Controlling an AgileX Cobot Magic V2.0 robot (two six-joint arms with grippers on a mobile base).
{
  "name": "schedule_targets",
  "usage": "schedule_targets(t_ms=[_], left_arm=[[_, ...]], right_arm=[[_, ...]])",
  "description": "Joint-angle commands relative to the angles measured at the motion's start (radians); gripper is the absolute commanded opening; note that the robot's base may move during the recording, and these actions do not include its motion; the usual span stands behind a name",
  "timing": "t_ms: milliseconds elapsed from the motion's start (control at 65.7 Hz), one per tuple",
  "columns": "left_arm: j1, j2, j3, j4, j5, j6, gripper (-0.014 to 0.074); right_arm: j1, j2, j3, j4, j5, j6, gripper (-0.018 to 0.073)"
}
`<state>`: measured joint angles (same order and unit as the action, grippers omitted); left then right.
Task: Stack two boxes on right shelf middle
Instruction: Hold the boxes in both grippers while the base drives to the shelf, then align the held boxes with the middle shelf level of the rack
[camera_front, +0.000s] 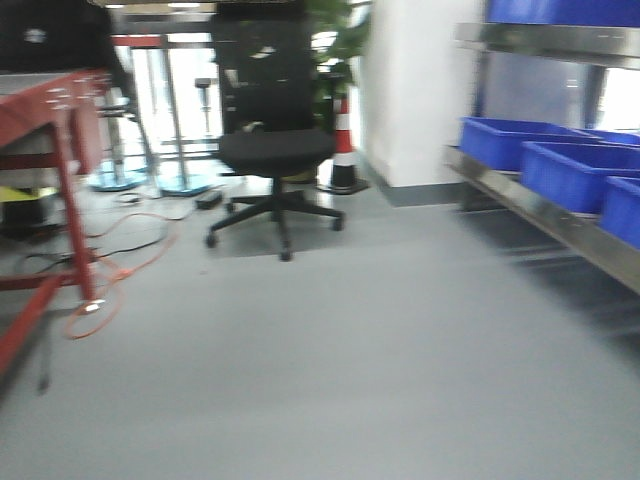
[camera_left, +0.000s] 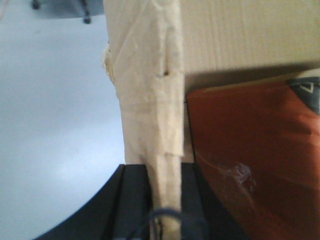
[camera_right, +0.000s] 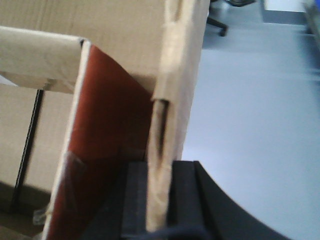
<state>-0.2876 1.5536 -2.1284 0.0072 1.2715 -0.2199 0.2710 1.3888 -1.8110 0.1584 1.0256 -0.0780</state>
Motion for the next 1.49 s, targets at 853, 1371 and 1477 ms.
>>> schedule_targets(t_ms=[853,1371,1477], left_arm=[[0.002,-0.013,-0.014,0.005,-0.050,-0.001,-0.0111],[0.002,-0.013,-0.014,0.005,-0.050,-0.001,-0.0111],[0.002,-0.013,-0.014,0.005,-0.050,-0.001,-0.0111]], right_arm=[[-0.008,-0.013,-0.014,-0.017,-0.047,-0.014,-0.0153],[-0.008,-0.013,-0.014,-0.017,-0.047,-0.014,-0.0153],[-0.008,-0.013,-0.014,-0.017,-0.047,-0.014,-0.0153]])
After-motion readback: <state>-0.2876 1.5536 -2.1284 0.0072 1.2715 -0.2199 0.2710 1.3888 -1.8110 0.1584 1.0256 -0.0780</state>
